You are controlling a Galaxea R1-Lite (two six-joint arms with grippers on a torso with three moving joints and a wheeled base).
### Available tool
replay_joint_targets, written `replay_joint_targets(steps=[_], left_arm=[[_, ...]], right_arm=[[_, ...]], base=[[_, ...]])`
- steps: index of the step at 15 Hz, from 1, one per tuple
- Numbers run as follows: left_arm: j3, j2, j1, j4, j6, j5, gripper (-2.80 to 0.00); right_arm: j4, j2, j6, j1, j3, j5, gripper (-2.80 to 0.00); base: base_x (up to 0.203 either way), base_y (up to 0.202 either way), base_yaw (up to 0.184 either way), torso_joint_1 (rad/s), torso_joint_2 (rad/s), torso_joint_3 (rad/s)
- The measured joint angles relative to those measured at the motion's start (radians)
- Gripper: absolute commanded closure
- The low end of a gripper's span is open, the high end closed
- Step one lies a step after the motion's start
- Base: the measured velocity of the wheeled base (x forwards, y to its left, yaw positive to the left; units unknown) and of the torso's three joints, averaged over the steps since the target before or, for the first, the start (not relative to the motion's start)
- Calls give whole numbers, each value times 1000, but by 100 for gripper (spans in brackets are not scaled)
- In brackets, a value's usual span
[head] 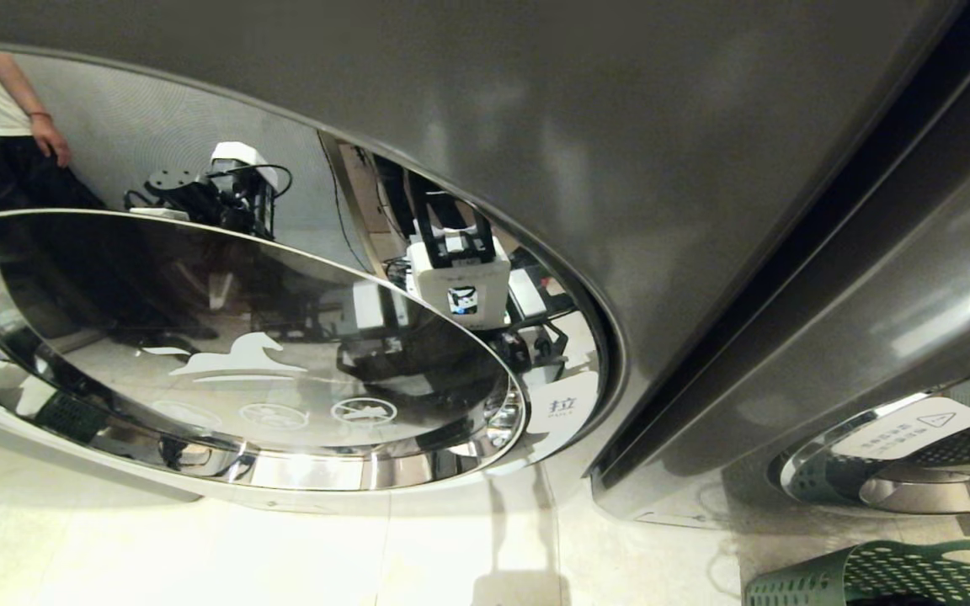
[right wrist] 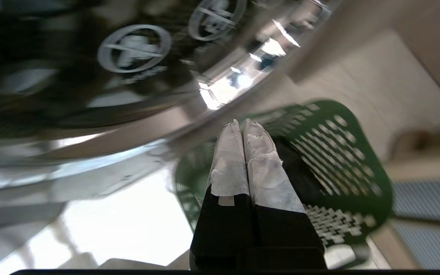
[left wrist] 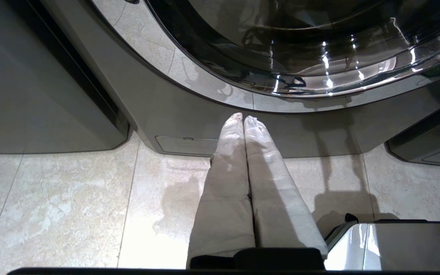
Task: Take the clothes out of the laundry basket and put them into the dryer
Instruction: Take the clothes out of the basket
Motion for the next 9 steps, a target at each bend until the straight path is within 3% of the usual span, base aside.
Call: replay_joint_targets(steps=[9], left_arm=[[0,0,0,-2,1,0,0]], right_arm=[[34,87,17,0,-7,-34,0]], base=[[0,0,0,0,0,0]])
